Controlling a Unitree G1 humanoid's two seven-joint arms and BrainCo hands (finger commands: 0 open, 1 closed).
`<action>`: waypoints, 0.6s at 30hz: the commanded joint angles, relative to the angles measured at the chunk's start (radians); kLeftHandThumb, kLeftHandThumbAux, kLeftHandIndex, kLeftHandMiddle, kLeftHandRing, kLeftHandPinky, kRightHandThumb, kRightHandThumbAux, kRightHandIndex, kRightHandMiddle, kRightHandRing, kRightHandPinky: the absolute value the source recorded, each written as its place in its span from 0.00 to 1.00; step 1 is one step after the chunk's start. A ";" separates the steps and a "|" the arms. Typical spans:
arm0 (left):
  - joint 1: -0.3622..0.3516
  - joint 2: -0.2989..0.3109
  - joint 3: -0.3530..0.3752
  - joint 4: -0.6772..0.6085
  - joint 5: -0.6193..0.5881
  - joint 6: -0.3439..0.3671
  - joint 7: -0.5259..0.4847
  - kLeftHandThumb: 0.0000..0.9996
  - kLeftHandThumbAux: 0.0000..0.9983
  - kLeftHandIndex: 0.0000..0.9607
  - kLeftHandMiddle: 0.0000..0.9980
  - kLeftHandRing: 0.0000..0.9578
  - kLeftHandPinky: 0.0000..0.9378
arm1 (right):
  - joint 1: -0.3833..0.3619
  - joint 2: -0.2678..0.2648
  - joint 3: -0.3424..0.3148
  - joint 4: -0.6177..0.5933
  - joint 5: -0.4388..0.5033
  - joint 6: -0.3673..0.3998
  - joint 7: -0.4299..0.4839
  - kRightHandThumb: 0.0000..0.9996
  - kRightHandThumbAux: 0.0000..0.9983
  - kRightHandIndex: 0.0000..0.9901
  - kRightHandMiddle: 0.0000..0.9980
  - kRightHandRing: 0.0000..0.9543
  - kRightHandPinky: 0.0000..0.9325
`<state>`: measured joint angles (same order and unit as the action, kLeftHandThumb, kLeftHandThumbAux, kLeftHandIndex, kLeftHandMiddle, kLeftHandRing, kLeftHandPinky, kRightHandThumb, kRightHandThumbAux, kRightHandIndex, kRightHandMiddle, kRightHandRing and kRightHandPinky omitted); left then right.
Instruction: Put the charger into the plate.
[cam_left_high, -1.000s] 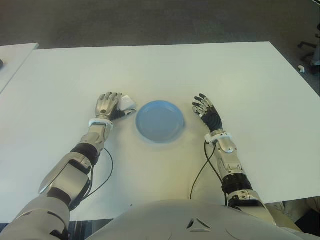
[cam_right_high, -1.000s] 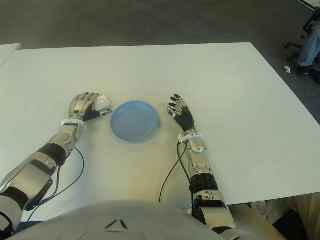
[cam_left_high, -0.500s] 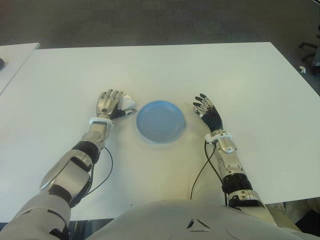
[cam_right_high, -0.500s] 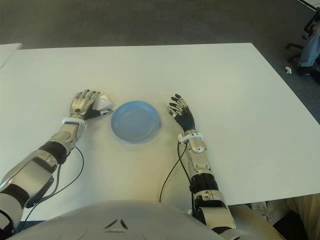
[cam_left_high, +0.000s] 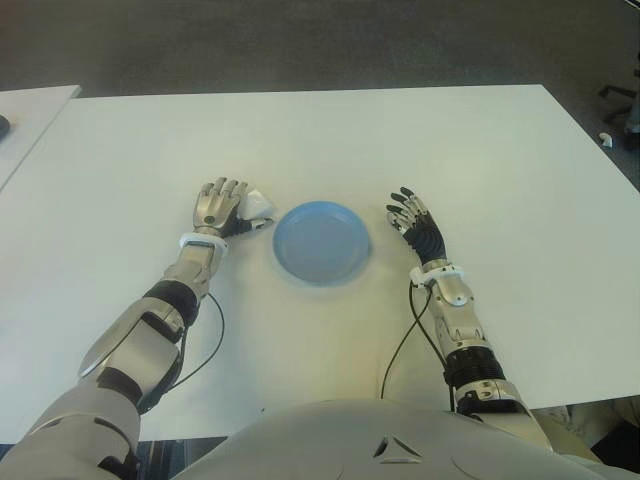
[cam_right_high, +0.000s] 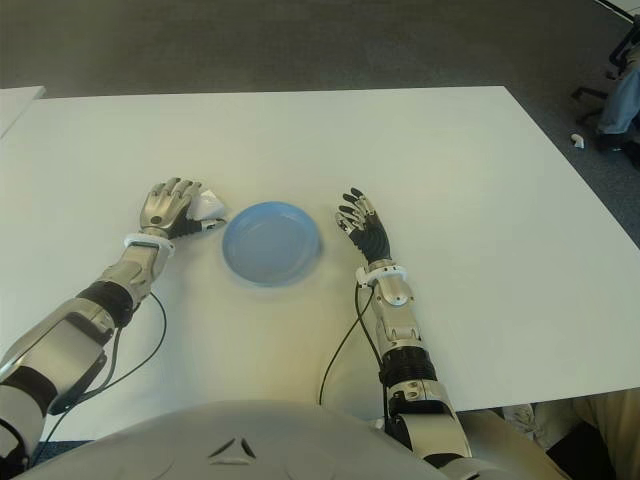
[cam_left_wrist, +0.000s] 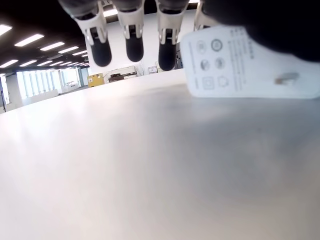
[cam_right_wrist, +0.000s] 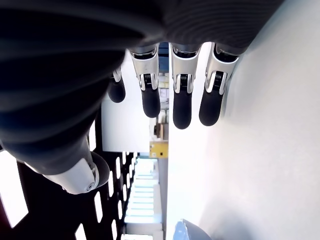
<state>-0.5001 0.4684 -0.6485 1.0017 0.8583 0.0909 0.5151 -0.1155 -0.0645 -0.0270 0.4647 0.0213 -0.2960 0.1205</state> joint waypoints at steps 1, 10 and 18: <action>0.046 0.003 -0.030 0.023 0.028 0.008 -0.047 0.23 0.19 0.08 0.13 0.11 0.17 | 0.022 -0.002 -0.003 0.023 0.004 0.029 0.003 0.03 0.67 0.03 0.17 0.21 0.25; 0.053 0.017 -0.022 -0.004 0.018 -0.013 -0.048 0.34 0.31 0.23 0.46 0.48 0.50 | 0.022 0.000 -0.004 0.022 0.008 0.029 0.007 0.04 0.68 0.03 0.17 0.21 0.24; 0.064 0.028 0.021 -0.040 -0.025 -0.062 -0.063 0.49 0.43 0.37 0.61 0.61 0.61 | 0.022 0.002 -0.004 0.022 0.004 0.028 -0.002 0.03 0.69 0.02 0.16 0.20 0.24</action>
<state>-0.4930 0.4951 -0.6291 0.9536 0.8462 0.0488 0.5079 -0.1159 -0.0635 -0.0278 0.4648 0.0241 -0.2961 0.1240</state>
